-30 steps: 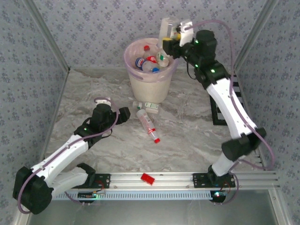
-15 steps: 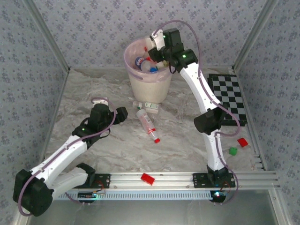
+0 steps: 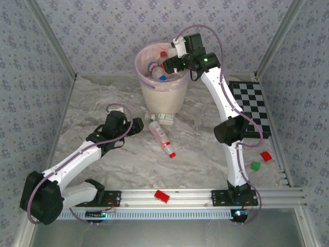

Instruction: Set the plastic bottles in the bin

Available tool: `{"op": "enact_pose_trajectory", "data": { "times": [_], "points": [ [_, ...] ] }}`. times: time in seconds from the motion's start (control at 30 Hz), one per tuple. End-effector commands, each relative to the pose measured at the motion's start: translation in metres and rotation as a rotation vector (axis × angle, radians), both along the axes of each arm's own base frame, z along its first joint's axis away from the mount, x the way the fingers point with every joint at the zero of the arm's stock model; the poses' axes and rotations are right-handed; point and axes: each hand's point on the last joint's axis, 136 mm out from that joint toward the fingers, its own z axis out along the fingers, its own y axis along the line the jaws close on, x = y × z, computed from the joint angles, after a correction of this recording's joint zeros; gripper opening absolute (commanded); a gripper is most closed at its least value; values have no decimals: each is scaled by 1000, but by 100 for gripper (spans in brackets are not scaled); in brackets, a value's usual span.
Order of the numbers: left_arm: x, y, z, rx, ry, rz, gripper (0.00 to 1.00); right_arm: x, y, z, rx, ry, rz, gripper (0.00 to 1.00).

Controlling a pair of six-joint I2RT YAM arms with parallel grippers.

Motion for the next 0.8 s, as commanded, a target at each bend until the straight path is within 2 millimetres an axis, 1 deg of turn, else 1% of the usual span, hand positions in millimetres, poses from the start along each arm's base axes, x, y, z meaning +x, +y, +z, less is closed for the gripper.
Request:
{"op": "enact_pose_trajectory", "data": {
  "times": [0.0, 0.1, 0.17, 0.27, 0.33, 0.37, 0.43, 0.5, 0.57, 0.67, 0.77],
  "points": [
    [10, -12, 18, -57, -32, -17, 87, -36, -4, 47, 72, -28, 29, 100],
    [11, -13, 15, -55, -23, -23, 87, -46, -8, 71, 122, -84, 45, 100],
    [11, -14, 13, -53, -19, -25, 87, -49, -9, 79, 150, -115, 51, 99],
    [11, -15, 12, -56, -16, -31, 87, -44, -12, 83, 171, -141, 32, 95],
    [11, -16, 11, -58, -13, -34, 87, -35, -13, 88, 198, -169, 20, 92],
    [11, -17, 11, -58, -11, -36, 87, -28, -13, 94, 218, -201, 18, 88],
    [11, -17, 11, -61, -11, -37, 87, -13, -13, 102, 278, -238, 3, 76],
    [10, -17, 10, -59, -9, -38, 87, -1, -10, 106, 317, -264, 1, 63],
    [9, -16, 9, -58, -8, -37, 87, 11, -8, 110, 332, -291, -8, 54],
    [7, -14, 7, -58, -7, -35, 87, 30, -3, 108, 342, -308, -21, 39],
    [5, -13, 7, -56, -8, -32, 87, 43, 2, 97, 337, -289, -22, 31]
  ]
}}
